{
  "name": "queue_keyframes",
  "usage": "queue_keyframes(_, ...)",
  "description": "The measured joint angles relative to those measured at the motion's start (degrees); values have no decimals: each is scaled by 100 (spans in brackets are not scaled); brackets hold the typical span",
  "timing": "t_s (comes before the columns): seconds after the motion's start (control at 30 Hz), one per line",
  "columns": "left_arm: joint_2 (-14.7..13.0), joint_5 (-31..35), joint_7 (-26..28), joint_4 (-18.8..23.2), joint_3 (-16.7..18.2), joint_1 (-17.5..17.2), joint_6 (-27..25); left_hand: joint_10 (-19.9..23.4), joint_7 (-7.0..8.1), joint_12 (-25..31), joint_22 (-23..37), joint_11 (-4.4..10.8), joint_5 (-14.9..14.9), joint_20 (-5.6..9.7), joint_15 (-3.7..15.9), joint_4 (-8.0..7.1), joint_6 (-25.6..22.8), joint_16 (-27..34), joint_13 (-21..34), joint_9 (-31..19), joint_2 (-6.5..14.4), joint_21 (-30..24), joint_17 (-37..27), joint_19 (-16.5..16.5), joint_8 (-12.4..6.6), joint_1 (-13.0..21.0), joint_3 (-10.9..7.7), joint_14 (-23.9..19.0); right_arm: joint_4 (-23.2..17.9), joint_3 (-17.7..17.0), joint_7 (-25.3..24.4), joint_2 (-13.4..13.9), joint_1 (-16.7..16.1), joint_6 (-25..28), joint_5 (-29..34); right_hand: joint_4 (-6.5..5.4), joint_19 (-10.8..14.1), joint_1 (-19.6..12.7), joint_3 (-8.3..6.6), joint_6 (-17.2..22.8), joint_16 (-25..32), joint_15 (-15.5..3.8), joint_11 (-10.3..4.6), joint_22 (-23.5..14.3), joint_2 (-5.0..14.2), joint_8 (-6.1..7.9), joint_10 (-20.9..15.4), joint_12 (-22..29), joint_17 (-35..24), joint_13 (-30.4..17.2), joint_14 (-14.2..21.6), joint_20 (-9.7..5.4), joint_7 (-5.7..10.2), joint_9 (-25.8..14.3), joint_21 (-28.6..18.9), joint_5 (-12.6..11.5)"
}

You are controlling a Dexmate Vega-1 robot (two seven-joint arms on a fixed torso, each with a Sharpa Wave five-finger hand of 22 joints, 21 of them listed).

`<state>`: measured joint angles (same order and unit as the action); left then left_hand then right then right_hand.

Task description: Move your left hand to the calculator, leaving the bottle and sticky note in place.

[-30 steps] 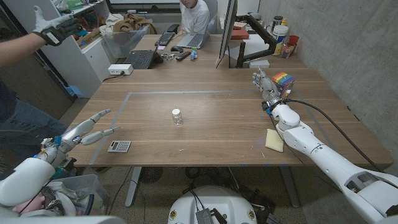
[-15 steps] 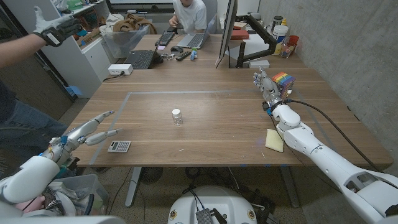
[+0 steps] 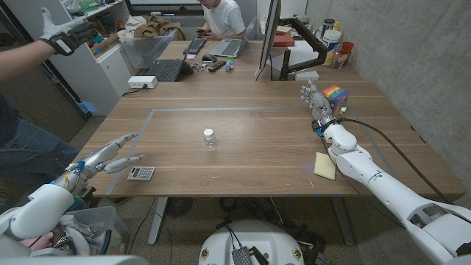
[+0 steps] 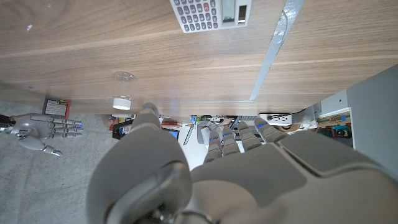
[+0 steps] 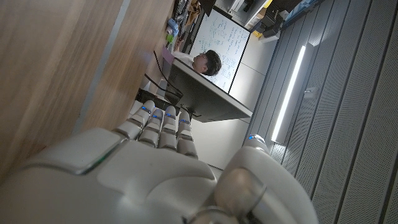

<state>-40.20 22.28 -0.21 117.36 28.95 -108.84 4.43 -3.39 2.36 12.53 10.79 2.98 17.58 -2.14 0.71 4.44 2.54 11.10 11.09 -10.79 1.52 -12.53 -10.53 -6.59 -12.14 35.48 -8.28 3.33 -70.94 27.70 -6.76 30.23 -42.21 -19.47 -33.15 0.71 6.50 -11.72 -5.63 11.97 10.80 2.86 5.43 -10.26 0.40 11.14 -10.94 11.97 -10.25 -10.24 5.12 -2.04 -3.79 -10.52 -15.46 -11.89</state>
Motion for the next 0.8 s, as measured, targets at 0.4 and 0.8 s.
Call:
queue_keyframes(0.4, -64, 368, 107, 83, -141, -95, -279, 40, 31, 0, 0, 40, 0, 0, 1, 9, -31, 0, 0, 0, 0, 0, 0, 0, 0, 0, 9, 0, 50, -12, 53, 31, 20, 1, 9, 0, 33, 0, 0, 0, 0, 0, 0, 0, 0, 0, 0, 0, 0, 0, 0, -33, 0, 0, 21, 0)
queue_keyframes(0.8, -229, 567, 299, 15, -447, -3, -683, 70, 21, 0, 0, 70, 0, -22, 4, 23, -82, 0, 0, 0, 0, 0, 0, 22, -44, 0, 24, -60, 46, 36, -4, 107, 60, 34, 148, 24, 34, 0, 24, 0, 0, 0, 0, 0, 0, 0, 0, 0, 0, 0, 0, -30, 0, 0, 43, 0)
